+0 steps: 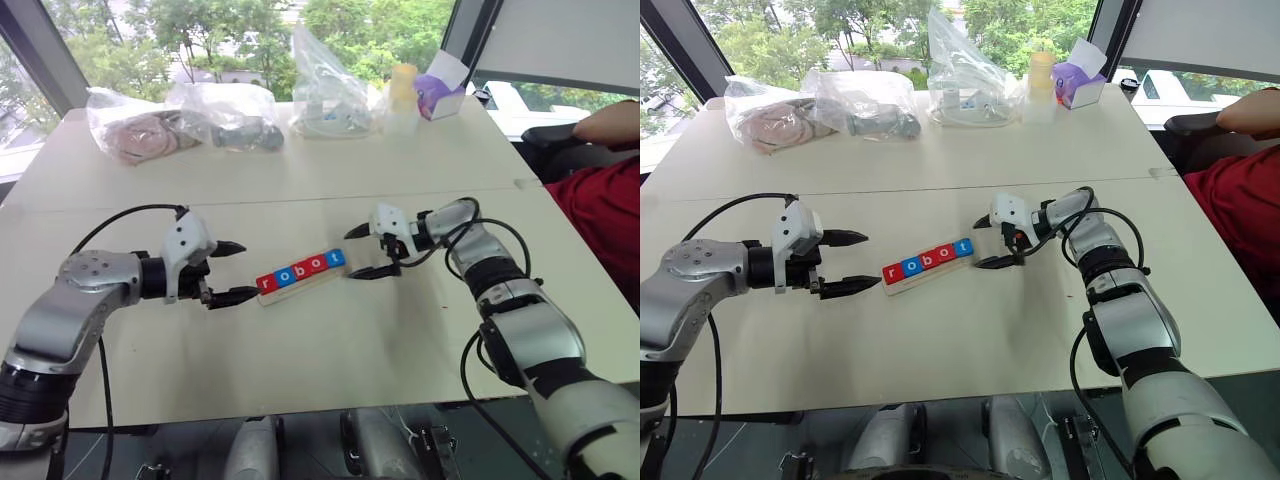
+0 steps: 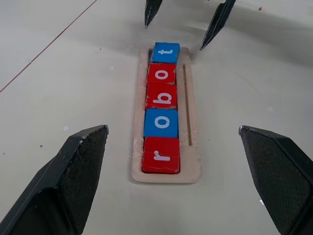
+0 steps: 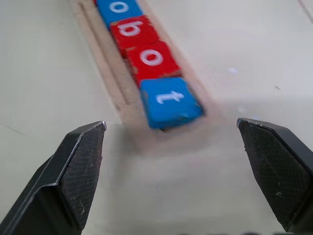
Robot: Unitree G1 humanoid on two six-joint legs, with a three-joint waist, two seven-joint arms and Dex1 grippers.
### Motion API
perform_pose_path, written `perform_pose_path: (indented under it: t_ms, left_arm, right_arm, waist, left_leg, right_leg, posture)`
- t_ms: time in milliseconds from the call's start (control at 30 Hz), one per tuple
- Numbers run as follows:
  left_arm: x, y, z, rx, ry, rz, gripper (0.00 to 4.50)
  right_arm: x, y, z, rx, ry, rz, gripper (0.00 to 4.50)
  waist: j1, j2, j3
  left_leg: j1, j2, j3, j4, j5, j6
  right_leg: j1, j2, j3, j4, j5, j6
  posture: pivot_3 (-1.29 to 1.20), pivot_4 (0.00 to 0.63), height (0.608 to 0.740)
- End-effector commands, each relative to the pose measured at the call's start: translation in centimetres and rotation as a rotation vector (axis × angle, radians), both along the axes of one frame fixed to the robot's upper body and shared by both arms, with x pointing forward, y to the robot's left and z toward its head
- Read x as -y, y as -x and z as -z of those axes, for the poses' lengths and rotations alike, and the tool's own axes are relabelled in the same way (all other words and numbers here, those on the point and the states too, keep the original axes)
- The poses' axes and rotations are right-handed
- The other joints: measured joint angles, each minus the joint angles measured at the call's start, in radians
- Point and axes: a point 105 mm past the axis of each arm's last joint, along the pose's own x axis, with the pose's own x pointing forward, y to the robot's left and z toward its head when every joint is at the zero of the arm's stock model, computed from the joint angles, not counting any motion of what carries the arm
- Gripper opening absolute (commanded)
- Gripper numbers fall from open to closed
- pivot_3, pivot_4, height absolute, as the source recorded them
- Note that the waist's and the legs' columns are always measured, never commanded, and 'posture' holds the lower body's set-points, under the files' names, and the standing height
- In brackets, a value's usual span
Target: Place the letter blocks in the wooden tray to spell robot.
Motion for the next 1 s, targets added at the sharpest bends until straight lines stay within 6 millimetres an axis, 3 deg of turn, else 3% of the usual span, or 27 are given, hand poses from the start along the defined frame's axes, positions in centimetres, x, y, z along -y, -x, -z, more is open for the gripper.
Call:
perform_pose_path:
  t_ms: [33,500,867,1000]
  left_arm:
    - [0.2,-0.2,-0.8,0.040,-0.004,0.012,4.50]
    - [0.1,0.0,-0.6,0.043,-0.006,-0.001,4.50]
    - [-0.8,0.5,-0.4,0.024,-0.011,-0.023,4.50]
    - [-1.7,1.4,-0.6,0.008,0.006,-0.055,4.50]
  right_arm:
    - [-0.4,-0.8,-1.7,0.058,-0.056,0.032,4.46]
    - [-1.9,-1.8,-1.5,0.118,-0.044,0.072,4.46]
    - [0.2,-0.9,-2.2,0.110,-0.067,0.044,4.46]
    - [2.0,0.4,-3.2,0.085,-0.144,0.093,4.46]
  waist:
    - [0.000,0.000,0.000]
    - [0.002,0.000,0.000]
    - [0.002,0.000,0.000]
    - [0.003,0.000,0.000]
  left_leg:
    - [0.000,0.000,0.000,0.000,0.000,0.000]
    - [0.000,0.000,0.000,0.000,0.000,0.000]
    - [0.000,0.000,0.000,0.000,0.000,0.000]
    - [0.000,0.001,-0.001,0.000,0.000,0.000]
  right_leg:
    - [0.000,0.000,0.000,0.000,0.000,0.000]
    - [0.000,0.000,0.000,0.000,0.000,0.000]
    - [0.000,0.000,0.000,0.000,0.000,0.000]
    - [0.000,-0.001,0.000,0.000,0.000,0.000]
  posture:
    - [0.00,0.150,0.740]
    - [0.00,0.150,0.740]
    - [0.00,0.150,0.740]
    - [0.00,0.150,0.740]
